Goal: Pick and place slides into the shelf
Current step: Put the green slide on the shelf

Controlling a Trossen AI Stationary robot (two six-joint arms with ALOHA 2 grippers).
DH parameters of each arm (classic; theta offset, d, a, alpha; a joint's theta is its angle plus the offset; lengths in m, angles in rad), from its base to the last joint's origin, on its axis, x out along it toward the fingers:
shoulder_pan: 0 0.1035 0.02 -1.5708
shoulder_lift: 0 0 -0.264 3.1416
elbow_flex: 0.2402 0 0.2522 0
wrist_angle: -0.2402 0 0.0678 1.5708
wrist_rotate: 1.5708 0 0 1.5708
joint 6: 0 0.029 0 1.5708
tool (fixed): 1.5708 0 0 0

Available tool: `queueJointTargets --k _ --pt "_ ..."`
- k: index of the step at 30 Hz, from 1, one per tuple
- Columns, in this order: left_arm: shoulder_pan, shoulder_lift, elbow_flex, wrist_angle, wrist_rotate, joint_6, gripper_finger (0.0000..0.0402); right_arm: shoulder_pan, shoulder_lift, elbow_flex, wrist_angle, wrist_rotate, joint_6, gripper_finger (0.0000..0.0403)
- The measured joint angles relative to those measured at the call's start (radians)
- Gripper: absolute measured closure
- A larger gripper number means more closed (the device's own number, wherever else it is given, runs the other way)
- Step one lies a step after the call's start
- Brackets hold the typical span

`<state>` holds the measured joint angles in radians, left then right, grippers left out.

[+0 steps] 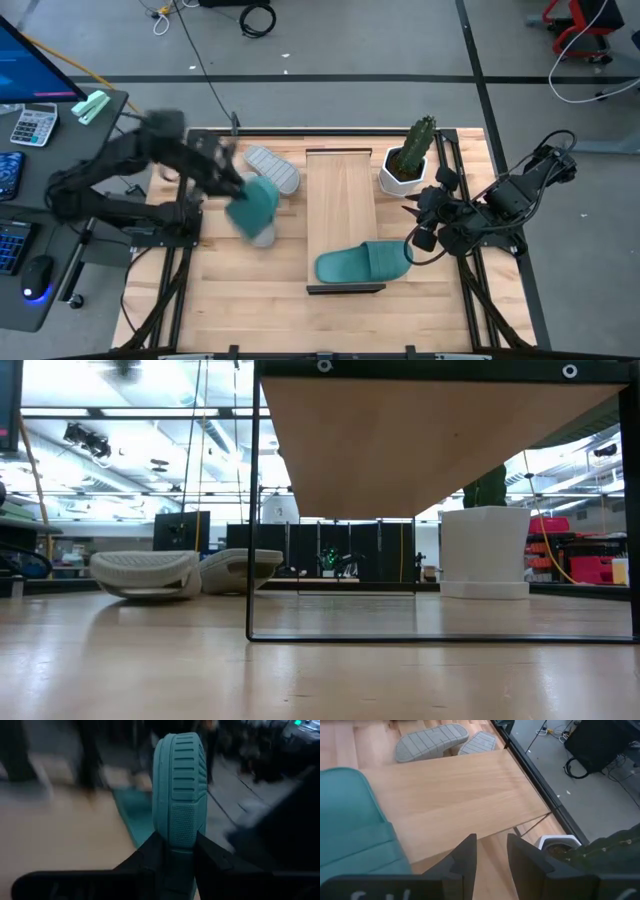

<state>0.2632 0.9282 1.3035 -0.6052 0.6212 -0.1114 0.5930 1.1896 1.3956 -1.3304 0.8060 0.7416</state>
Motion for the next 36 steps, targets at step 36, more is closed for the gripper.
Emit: queueJointTargets --k 36 --pt "-0.044 0.402 0.056 1.692 -0.025 -0.268 0.0322 -0.142 0.006 0.066 1.154 -0.168 -1.739 0.0179"
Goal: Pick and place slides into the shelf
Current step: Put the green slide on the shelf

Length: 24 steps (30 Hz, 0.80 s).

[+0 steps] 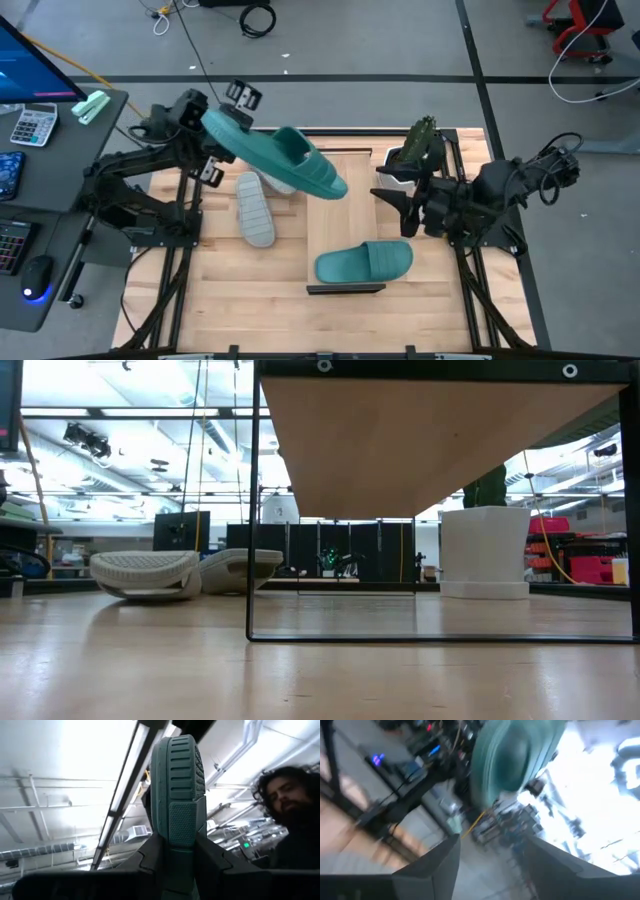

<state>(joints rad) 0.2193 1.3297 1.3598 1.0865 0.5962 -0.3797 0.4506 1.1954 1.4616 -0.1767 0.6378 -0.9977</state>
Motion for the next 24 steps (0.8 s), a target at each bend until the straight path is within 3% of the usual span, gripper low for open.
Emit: queueJointTargets --k 5,11,24 --pt "-0.022 0.046 0.000 0.090 -0.030 0.007 0.0322 -0.036 0.020 0.002 0.128 -0.129 -0.026 0.0182" --pt "-0.034 0.066 0.000 0.134 -0.052 0.016 0.0322 -0.079 0.062 0.002 0.144 -0.226 -0.018 0.0186" --pt "-0.034 0.066 0.000 0.111 -0.052 0.026 0.0322 -0.084 0.098 0.002 0.324 -0.299 -0.034 0.0191"
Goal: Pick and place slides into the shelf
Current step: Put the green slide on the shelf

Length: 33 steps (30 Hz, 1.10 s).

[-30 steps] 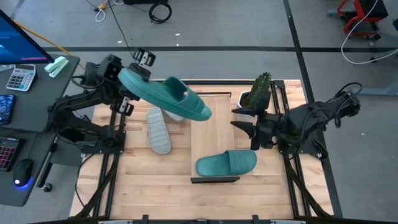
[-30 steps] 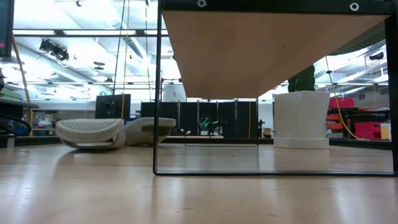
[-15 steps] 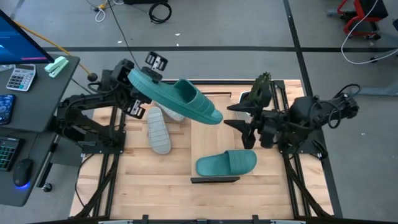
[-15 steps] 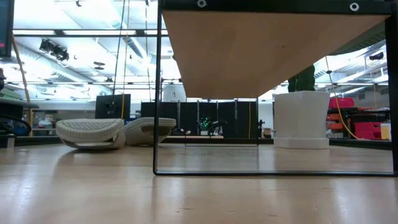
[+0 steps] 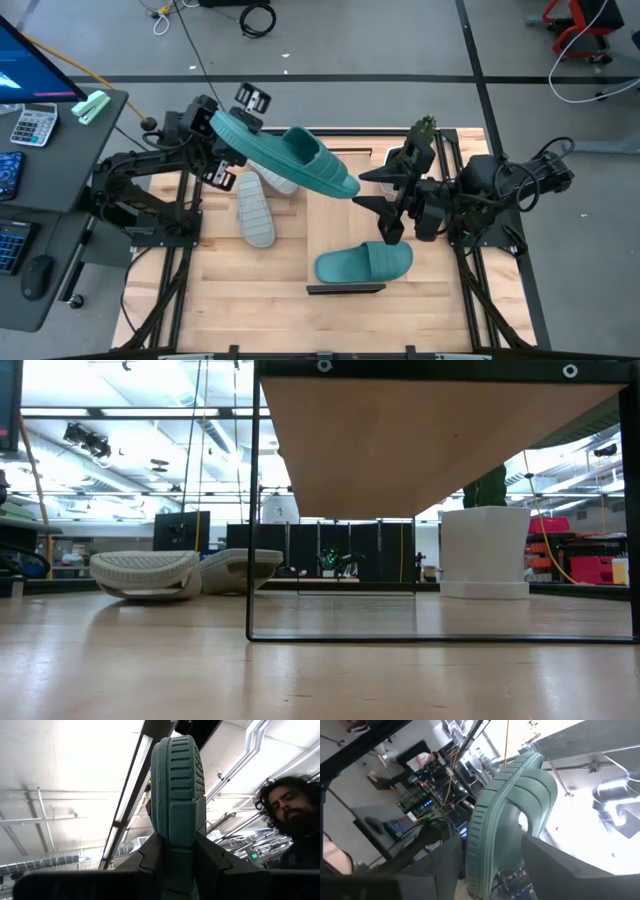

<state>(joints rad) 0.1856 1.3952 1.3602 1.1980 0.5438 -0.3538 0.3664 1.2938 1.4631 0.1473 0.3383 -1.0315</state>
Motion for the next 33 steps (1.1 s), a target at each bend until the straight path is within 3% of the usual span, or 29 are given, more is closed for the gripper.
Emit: queueJointTargets --k 18,22,28,31,33 --pt "0.000 0.000 0.000 -0.014 0.010 0.019 0.0322 -0.088 0.043 0.000 0.007 -0.060 0.094 0.0243" --pt "0.000 0.000 0.000 -0.015 0.010 0.018 0.0322 -0.105 0.048 0.000 0.006 -0.070 0.095 0.0274" --pt "0.000 -0.002 0.001 -0.034 0.012 -0.007 0.0322 -0.116 0.048 0.000 0.003 -0.083 0.091 0.0360" --pt "0.001 -0.003 0.002 -0.056 -0.016 -0.031 0.0319 -0.116 0.047 0.000 0.003 -0.081 0.089 0.0361" --pt "0.001 -0.003 0.002 -0.073 -0.022 -0.038 0.0291 -0.116 0.047 0.000 0.003 -0.079 0.089 0.0361"
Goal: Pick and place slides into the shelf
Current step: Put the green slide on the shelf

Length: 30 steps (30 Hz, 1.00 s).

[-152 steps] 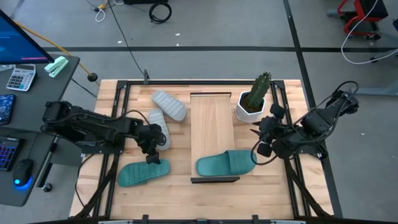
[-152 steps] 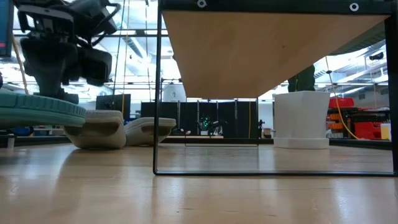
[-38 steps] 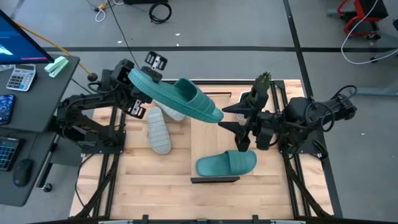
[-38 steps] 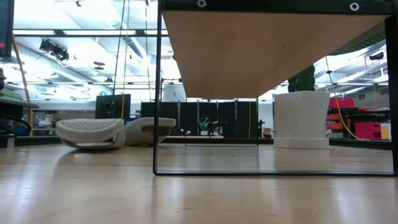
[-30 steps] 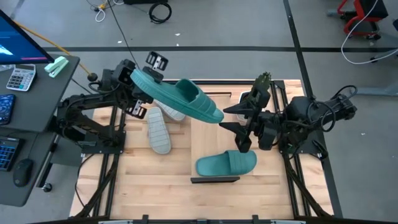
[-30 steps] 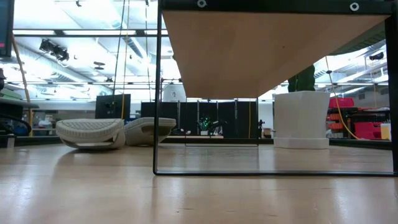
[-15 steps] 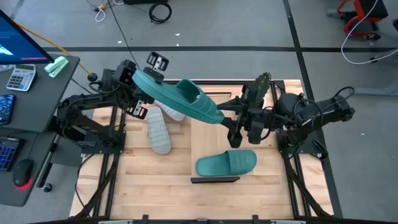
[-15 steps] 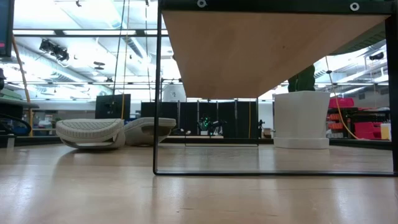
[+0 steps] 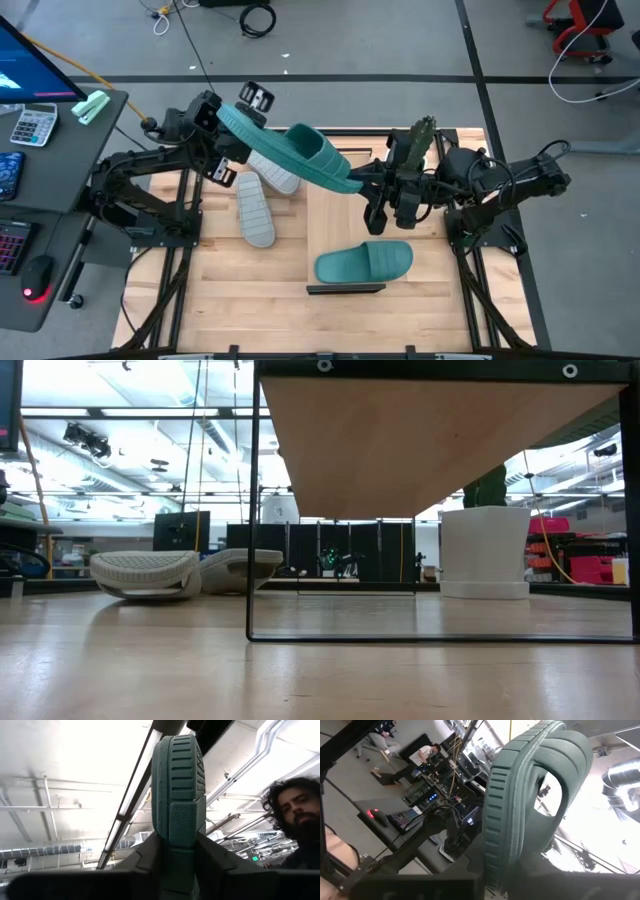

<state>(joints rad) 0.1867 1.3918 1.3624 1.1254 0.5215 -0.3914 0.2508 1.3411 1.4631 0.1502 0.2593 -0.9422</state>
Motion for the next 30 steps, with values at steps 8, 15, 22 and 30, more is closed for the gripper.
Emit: queueJointTargets --k 8,15,22,30 --pt "0.000 0.003 -0.002 -0.060 -0.003 -0.050 0.0172 0.000 -0.013 0.000 0.002 0.040 -0.001 0.0361" --pt "0.000 0.002 -0.002 -0.138 -0.006 -0.074 0.0141 0.000 -0.051 0.000 -0.010 0.076 -0.002 0.0361" --pt "0.001 0.003 -0.002 -0.199 -0.010 -0.059 0.0149 0.006 -0.113 0.001 -0.109 0.149 -0.026 0.0361" --pt "0.001 0.003 -0.002 -0.335 -0.016 -0.021 0.0161 0.052 -0.184 0.001 -0.132 0.288 -0.133 0.0361"
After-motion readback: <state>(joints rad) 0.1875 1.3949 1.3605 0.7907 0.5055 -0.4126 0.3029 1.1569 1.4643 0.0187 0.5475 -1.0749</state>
